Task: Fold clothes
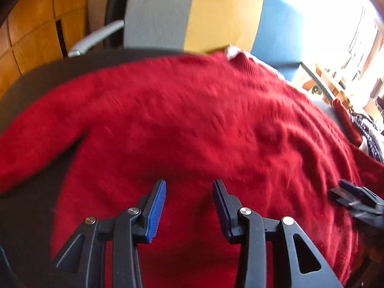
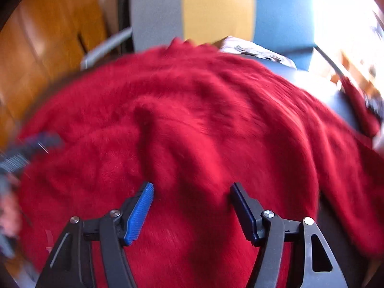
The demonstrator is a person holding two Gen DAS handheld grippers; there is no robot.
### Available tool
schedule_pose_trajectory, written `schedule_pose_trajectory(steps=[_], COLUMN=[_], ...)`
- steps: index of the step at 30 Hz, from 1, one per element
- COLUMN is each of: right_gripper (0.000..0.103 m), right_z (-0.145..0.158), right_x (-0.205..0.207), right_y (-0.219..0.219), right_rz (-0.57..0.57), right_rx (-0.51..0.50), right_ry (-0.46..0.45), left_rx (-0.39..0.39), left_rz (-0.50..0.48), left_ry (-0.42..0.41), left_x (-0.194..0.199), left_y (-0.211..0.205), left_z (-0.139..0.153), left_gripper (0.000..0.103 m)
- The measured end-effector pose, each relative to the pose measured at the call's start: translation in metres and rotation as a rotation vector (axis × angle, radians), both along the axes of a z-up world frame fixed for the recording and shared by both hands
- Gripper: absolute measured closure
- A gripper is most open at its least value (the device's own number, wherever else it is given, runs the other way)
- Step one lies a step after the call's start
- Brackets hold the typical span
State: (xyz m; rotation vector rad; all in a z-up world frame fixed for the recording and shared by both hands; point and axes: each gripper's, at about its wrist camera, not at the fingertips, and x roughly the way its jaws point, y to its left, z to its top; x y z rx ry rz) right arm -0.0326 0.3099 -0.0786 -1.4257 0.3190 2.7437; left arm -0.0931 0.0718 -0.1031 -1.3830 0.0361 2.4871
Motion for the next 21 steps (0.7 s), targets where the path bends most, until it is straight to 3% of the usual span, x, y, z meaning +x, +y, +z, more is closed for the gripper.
schedule_pose_trajectory(steps=[3, 8, 11, 14, 17, 21], right_gripper=[0.035, 0.028, 0.025, 0.026, 0.033, 0.038], right_z=[0.021, 0.058, 0.061, 0.057, 0.045, 0.002], right_x=[0.049, 0.134, 0.156, 0.138, 0.092, 0.036], right_y=[0.044, 0.121, 0.161, 0.167, 0.155, 0.16], right_rz=[-0.161, -0.487, -0.599, -0.542, -0.428, -0.372], right_rx=[-0.108, -0.031, -0.063, -0.051, 0.067, 0.09], right_ry=[0.128, 0.24, 0.222, 0.208, 0.163, -0.003], left_rx=[-0.044, -0.035, -0.031, -0.045, -0.063, -0.053], left_rz=[-0.002, 0.001, 0.002, 0.001, 0.005, 0.0], left_ry=[0.07, 0.109, 0.11, 0.114, 0.12, 0.121], left_x=[0.006, 0.013, 0.016, 0.016, 0.012, 0.015], left_y=[0.001, -0.002, -0.005, -0.004, -0.001, -0.01], left_z=[-0.002, -0.004, -0.002, -0.001, -0.006, -0.008], left_gripper=[0.061, 0.059, 0.058, 0.057, 0.054, 0.054])
